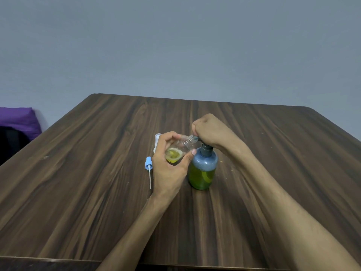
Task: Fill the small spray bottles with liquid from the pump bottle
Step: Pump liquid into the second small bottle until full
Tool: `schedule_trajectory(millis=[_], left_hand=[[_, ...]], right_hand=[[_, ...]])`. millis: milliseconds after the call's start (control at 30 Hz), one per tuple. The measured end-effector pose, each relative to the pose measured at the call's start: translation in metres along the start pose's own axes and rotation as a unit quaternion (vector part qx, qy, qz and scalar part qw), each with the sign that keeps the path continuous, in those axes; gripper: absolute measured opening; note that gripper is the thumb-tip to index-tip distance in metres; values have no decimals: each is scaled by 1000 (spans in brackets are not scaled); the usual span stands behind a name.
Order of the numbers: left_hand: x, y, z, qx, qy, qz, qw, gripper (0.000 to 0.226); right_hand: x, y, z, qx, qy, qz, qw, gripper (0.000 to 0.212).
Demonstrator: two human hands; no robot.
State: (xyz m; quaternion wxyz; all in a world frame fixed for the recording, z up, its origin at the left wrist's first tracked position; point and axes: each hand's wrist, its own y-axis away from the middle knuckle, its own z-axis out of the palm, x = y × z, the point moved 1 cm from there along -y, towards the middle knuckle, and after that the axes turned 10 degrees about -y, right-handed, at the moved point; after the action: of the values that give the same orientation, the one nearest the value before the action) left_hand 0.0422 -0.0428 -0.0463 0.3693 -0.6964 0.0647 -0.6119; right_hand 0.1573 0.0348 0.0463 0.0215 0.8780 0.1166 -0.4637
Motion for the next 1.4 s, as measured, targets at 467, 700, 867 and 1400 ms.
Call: schedule_trajectory(millis=[467,700,867,1400], left_hand=[[2,0,1,-3,-7,10,1000,47],[2,0,1,-1,1,6,1000,50],[3,1,-1,-2,-1,8,1000,50],[2,2,0,3,-1,8,1000,50]], right_hand=[[-1,2,-4,9,-1,-5,1000,20],[-4,1,-3,6,-10,-23,1000,17],[-5,3,-4,8,-6,-32,999,19],[-6,4,-6,19,-3,-28,999,25]])
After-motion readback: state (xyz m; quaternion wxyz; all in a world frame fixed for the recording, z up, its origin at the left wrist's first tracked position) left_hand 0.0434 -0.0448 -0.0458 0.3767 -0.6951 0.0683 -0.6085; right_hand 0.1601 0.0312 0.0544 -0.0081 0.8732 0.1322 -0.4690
